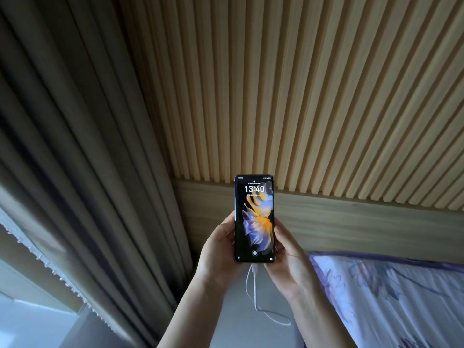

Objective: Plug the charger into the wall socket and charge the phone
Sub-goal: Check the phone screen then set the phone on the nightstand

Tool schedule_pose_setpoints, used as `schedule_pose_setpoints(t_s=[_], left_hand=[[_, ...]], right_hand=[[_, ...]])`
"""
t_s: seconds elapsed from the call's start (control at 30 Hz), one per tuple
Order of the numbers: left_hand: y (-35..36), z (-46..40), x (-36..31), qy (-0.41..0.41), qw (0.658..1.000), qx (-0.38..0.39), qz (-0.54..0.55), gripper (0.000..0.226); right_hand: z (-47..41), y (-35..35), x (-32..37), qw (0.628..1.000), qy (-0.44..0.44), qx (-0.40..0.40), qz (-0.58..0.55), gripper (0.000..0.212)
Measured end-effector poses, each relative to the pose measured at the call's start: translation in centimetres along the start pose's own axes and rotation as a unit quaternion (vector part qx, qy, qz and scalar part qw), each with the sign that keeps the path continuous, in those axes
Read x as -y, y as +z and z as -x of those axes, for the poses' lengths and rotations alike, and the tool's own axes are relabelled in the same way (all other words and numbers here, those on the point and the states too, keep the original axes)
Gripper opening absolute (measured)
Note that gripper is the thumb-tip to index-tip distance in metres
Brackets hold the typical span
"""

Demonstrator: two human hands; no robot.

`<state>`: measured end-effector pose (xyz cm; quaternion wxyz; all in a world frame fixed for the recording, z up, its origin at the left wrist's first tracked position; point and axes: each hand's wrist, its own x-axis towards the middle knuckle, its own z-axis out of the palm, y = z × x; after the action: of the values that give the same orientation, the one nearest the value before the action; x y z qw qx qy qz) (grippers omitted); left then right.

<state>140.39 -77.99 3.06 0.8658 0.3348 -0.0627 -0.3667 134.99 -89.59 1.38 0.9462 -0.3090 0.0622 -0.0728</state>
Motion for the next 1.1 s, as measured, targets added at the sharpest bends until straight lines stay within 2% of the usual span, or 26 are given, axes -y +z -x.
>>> schedule_pose_setpoints(t_s=[0.33, 0.6, 0.83, 0.93, 1.0, 1.1], left_hand=[[-5.9, 0.2, 3.9, -0.029, 0.997, -0.072, 0.014, 0.036], [-11.6, 0.0, 8.1, -0.062, 0.990, -0.125, 0.022, 0.037], [-18.1, -1.1, 13.3, -0.123, 0.964, -0.229, 0.056, 0.028], [-21.2, -1.5, 15.6, -0.141, 0.957, -0.247, 0.062, 0.028], [-23.2, -1.9, 16.8, -0.154, 0.951, -0.264, 0.049, 0.027], [-26.4, -2.3, 18.5, -0.187, 0.935, -0.299, -0.035, 0.027]], right_hand=[[0.1, -5.4, -4.9, 0.994, 0.060, -0.086, 0.021, 0.040], [0.5, -10.0, -8.9, 0.966, 0.115, -0.213, 0.094, 0.045], [0.0, -15.4, -13.1, 0.939, 0.174, -0.277, 0.109, 0.022], [-0.3, -17.9, -15.0, 0.929, 0.189, -0.292, 0.126, 0.017], [-0.6, -19.6, -16.5, 0.920, 0.201, -0.305, 0.141, 0.017], [-1.2, -22.2, -18.6, 0.908, 0.217, -0.322, 0.158, 0.019]])
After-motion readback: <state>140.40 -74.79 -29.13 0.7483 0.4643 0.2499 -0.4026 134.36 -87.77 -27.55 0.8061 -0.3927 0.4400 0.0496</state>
